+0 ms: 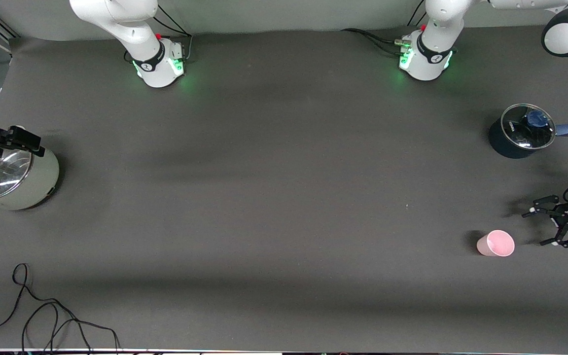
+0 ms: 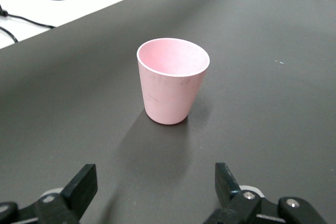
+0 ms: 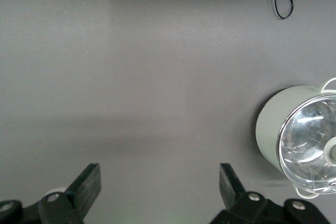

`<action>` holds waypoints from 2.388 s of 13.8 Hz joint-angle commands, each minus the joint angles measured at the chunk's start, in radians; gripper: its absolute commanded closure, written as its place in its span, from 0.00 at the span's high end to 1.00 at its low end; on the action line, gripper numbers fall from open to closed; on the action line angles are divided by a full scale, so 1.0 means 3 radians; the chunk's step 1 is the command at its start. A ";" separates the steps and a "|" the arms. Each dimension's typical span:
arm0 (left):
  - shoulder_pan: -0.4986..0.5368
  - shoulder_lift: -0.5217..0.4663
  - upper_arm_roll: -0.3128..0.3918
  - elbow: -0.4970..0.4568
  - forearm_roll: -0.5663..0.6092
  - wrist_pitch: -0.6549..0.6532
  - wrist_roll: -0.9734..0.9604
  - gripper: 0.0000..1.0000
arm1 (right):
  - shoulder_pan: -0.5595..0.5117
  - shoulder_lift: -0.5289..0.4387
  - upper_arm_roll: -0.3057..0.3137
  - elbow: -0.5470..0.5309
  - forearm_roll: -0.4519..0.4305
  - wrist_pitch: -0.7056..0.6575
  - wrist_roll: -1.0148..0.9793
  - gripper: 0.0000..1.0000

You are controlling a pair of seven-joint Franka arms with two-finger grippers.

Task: Transfer pink cup from left to right arm
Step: 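Move the left gripper down toward the pink cup, fingers open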

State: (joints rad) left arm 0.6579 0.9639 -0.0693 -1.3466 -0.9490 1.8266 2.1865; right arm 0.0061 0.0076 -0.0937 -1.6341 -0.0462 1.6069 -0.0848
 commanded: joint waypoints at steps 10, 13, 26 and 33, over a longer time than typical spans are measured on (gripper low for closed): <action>0.0307 0.0377 -0.0393 0.0107 -0.0309 -0.0162 0.0443 0.99 | 0.0000 0.0005 -0.0005 0.0032 0.0031 -0.0044 -0.0014 1.00; 0.0323 0.0397 -0.0398 0.0107 -0.0385 -0.0178 0.0453 0.99 | -0.0010 0.0005 -0.0010 0.0032 0.0031 -0.0044 -0.0014 1.00; 0.0195 0.0484 -0.0510 0.0051 -0.0667 -0.0168 0.0668 0.99 | -0.0031 0.0005 -0.0015 0.0032 0.0031 -0.0044 -0.0044 1.00; 0.0062 0.0515 -0.0510 0.0035 -0.0692 -0.0071 0.0673 0.99 | -0.0031 0.0005 -0.0015 0.0032 0.0031 -0.0085 -0.0050 1.00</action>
State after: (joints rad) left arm 0.6942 1.1122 -0.2271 -1.3391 -1.1317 1.7848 2.3647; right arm 0.0034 0.0075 -0.0984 -1.6342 -0.0462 1.5924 -0.0854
